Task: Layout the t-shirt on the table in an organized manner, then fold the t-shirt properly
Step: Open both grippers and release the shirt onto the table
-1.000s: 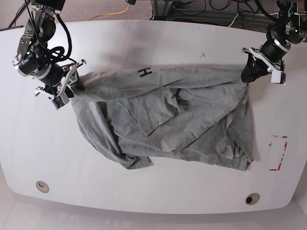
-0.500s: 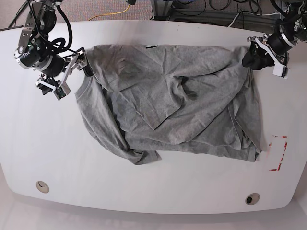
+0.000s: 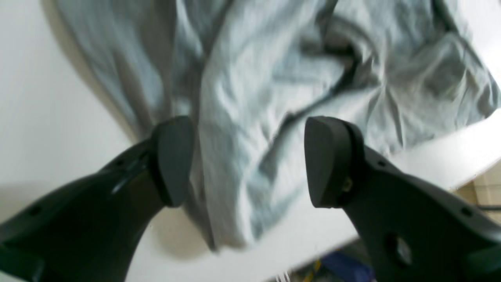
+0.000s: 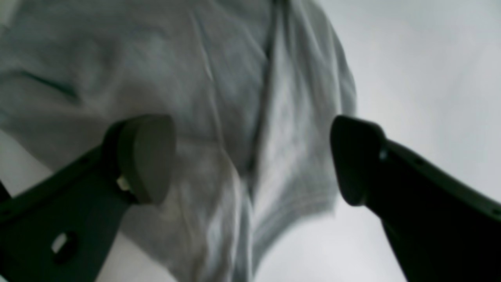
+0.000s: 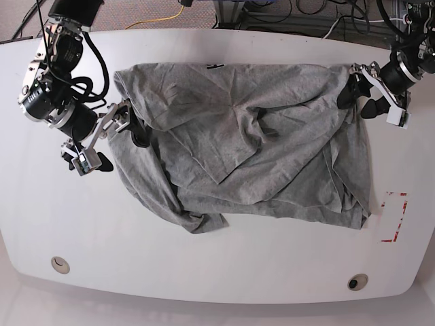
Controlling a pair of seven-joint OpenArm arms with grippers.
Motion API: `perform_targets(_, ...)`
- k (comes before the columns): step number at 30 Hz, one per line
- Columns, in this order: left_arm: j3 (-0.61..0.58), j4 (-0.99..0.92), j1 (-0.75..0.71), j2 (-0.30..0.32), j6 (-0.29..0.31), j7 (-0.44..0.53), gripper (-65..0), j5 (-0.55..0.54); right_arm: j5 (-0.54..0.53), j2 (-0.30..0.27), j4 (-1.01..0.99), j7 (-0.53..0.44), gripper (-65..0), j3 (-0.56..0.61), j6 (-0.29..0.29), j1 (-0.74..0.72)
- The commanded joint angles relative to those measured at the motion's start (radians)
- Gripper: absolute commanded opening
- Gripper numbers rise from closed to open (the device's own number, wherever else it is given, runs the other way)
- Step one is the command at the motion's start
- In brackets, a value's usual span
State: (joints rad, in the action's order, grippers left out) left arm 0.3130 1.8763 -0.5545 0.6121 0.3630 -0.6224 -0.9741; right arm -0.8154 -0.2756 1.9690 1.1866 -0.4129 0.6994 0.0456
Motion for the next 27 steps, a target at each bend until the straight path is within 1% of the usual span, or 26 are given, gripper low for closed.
perform_targets(1,0.064,0.018,0.029,0.019,0.003,0.025,-23.5,-0.018,0.004,0.023,-0.043,-0.014,-5.1,0.042,-0.001,-0.062)
perform_targets(4,0.096,0.016,0.090,0.021,0.005,0.025,-23.5,-0.016,0.029,0.052,-0.115,-0.014,-5.1,0.099,-0.001,-0.102)
perform_targets(9,0.097,0.010,0.179,0.025,0.005,0.025,-23.5,-0.012,0.063,0.092,-0.208,-0.014,-5.1,0.157,-0.001,-0.135)
perform_targets(14,0.091,-0.020,0.222,0.067,0.005,0.025,-23.5,-0.012,0.092,0.094,-0.253,-0.014,-5.1,0.168,-0.001,-0.132)
perform_targets(18,0.091,-0.039,0.242,0.070,0.005,0.025,-23.5,-0.012,0.130,0.089,-0.282,-0.017,-5.2,0.161,-0.001,-0.106)
perform_targets(20,0.091,-0.044,0.248,0.070,0.005,0.025,-23.5,-0.012,0.150,0.071,-0.282,-0.018,-5.2,0.142,-0.001,-0.089)
perform_targets(27,0.091,-0.045,0.258,0.068,0.005,0.025,-23.5,-0.009,0.149,0.060,-0.282,-0.018,-5.2,0.130,-0.001,-0.033)
